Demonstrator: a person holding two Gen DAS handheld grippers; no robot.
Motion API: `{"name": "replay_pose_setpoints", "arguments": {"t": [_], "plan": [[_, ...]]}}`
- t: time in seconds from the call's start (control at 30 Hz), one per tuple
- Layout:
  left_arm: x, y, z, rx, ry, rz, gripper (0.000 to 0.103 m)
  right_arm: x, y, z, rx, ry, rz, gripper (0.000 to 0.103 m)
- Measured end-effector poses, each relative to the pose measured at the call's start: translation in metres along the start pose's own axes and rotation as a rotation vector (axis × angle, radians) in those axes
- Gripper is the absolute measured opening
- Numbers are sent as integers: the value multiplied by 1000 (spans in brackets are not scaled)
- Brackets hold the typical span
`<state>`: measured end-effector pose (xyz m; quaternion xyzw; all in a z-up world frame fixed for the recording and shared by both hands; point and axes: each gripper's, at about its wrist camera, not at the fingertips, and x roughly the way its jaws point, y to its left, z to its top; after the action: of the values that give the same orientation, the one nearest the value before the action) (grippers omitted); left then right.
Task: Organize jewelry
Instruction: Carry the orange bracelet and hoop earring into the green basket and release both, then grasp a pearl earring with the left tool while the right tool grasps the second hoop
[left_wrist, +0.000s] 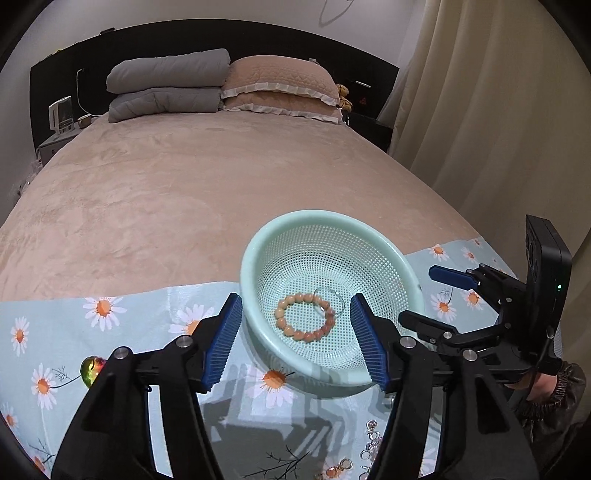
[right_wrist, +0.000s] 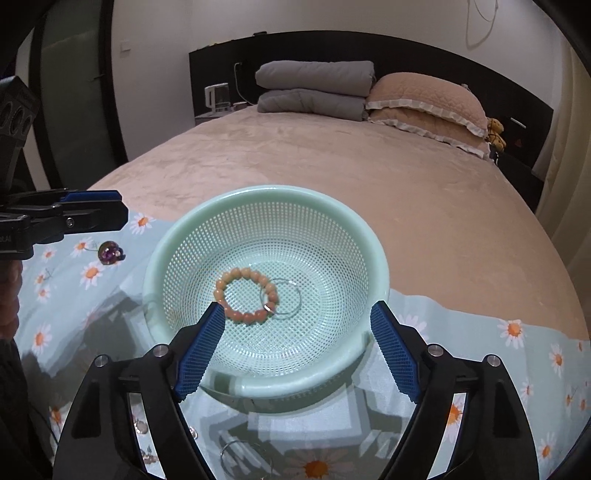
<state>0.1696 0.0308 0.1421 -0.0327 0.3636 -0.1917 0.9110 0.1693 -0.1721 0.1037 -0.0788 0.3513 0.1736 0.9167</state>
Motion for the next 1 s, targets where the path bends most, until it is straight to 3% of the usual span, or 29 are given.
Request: {"name": "replay_pose_setpoints", "arguments": {"t": [0.13,0.27,0.37,0.6,0.83,1.0], "plan": [[-12,3,-18,14,11,41,74,-20,-3,-7,12,-11,5,83],[-16,4,-42,31,61,40,78,-35,-3,-16,28,-15,21,84],[-15,3,-64,58,102,71,78,-44,-1,-27,36,-6,38,85],[-15,0,-108,94,162,56,78,-49,10,-60,15,30,60,87],[-10,-20,-139,165,188,10,78,-33,18,-89,-18,89,69,87],[6,-33,-157,230,240,31,78,-18,20,-108,-14,129,71,87]]}}
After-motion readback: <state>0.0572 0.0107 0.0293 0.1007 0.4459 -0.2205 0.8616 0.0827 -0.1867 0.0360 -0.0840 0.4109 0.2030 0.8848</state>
